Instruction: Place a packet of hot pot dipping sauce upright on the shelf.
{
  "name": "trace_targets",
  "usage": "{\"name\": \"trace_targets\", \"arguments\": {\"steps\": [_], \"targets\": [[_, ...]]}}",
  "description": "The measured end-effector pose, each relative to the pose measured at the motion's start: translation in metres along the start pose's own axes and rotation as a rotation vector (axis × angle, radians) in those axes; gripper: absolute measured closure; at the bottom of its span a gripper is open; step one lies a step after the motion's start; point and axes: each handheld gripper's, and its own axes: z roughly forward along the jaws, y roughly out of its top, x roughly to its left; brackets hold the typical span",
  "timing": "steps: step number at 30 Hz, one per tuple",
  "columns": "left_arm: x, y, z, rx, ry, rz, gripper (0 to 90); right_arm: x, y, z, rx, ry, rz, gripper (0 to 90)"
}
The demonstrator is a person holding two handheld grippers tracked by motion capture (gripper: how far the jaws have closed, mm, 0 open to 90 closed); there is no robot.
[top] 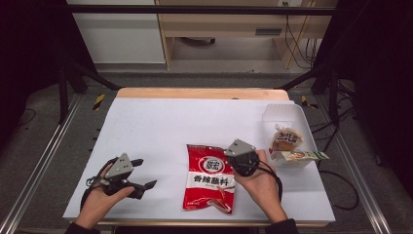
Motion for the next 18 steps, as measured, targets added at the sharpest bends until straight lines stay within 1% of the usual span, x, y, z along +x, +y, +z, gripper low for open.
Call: {"name": "trace_targets", "arguments": {"steps": [3,5,6,7,8,9,11,14,17,18], "targets": [[0.004,0.010,0.005,-0.002,0.005,0.007,11.7,-0.003,0.017,0.008,-0.011,-0.003,-0.014,90.0],[0.006,0.017,0.007,-0.011,0.005,0.001,11.7,-0.003,0.027,0.011,-0.023,0.001,-0.019,90.0],[0.006,0.020,0.008,-0.017,0.005,0.000,11.7,-0.002,0.032,0.013,-0.028,0.002,-0.029,90.0],[0.007,0.022,0.008,-0.012,0.008,0.013,11.7,-0.001,0.037,0.014,-0.027,-0.002,-0.043,90.0],[0.007,0.025,0.010,-0.017,0.009,0.013,11.7,0.000,0.041,0.016,-0.032,-0.002,-0.055,90.0],[0.007,0.027,0.011,-0.014,0.011,0.017,11.7,0.001,0.046,0.016,-0.041,-0.005,-0.056,90.0],[0.007,0.030,0.012,-0.013,0.012,0.023,11.7,0.002,0.052,0.017,-0.053,-0.004,-0.059,90.0],[0.009,0.035,0.013,-0.018,0.015,0.020,11.7,0.001,0.061,0.015,-0.062,-0.008,-0.070,90.0],[0.011,0.040,0.012,-0.028,0.018,0.019,12.3,-0.001,0.066,0.012,-0.080,0.002,-0.071,90.0],[0.011,0.042,0.013,-0.030,0.018,0.018,12.4,-0.001,0.068,0.010,-0.087,0.013,-0.067,90.0]]}}
